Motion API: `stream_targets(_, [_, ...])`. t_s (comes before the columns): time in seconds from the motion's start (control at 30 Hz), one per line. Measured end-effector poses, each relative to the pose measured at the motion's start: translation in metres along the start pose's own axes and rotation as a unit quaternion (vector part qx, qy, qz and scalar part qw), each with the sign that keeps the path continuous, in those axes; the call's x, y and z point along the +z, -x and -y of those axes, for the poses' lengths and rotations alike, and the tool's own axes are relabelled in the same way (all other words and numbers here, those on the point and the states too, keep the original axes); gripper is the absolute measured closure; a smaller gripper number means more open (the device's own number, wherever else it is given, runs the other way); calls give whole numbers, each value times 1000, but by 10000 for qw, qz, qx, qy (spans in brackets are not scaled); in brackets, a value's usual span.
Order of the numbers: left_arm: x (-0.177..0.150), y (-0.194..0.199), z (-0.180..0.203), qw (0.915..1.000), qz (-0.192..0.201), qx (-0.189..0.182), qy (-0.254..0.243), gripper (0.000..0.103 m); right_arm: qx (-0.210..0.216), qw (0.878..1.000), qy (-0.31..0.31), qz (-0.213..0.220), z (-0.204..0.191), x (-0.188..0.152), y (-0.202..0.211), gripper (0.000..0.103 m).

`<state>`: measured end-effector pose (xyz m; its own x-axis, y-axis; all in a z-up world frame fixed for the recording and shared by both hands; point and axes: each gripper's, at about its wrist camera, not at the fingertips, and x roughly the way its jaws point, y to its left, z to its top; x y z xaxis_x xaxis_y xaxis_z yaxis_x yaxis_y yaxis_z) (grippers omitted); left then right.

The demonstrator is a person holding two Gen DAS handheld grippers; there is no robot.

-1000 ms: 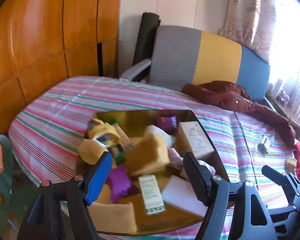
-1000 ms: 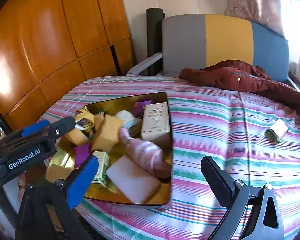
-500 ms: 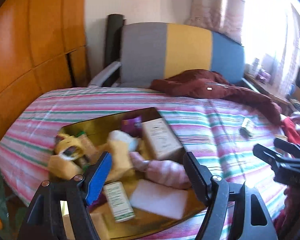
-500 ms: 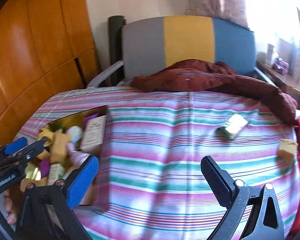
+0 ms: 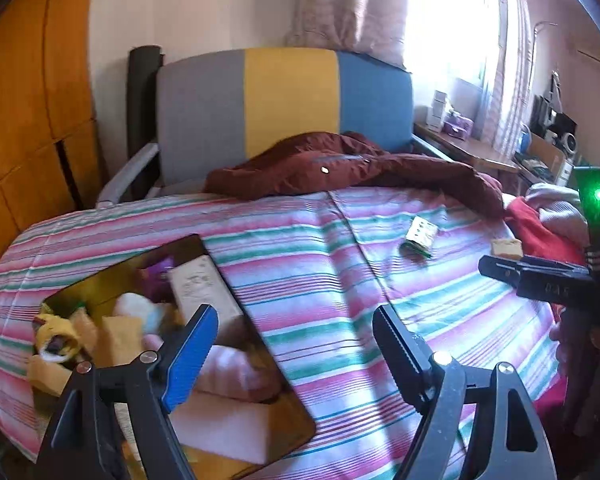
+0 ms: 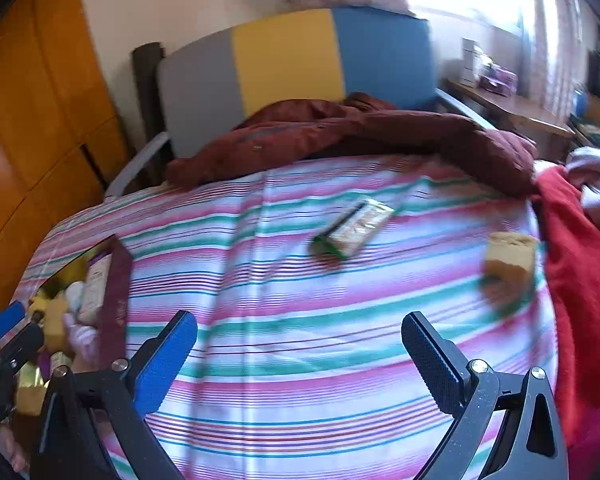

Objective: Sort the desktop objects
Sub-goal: 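Move both tools away from the tray toward the cracker packet and sponge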

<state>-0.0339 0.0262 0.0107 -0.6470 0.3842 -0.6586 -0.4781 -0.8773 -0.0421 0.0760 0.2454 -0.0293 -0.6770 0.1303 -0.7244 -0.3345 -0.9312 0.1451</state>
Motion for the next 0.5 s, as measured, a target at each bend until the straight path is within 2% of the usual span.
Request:
stream_targets(0.2, [2, -18, 25, 9995, -226, -115, -163, 22, -272, 9995, -113, -89, 33, 2, 0, 0])
stream_targets(0.4, [0, -35, 44, 9980, -471, -311, -299, 22, -319, 9967, -687, -294, 73, 4, -7, 0])
stream_targets(0.5, [-2, -48, 51, 9958, -713, -466, -344, 21, -520, 9929, -938, -513, 91, 5, -13, 0])
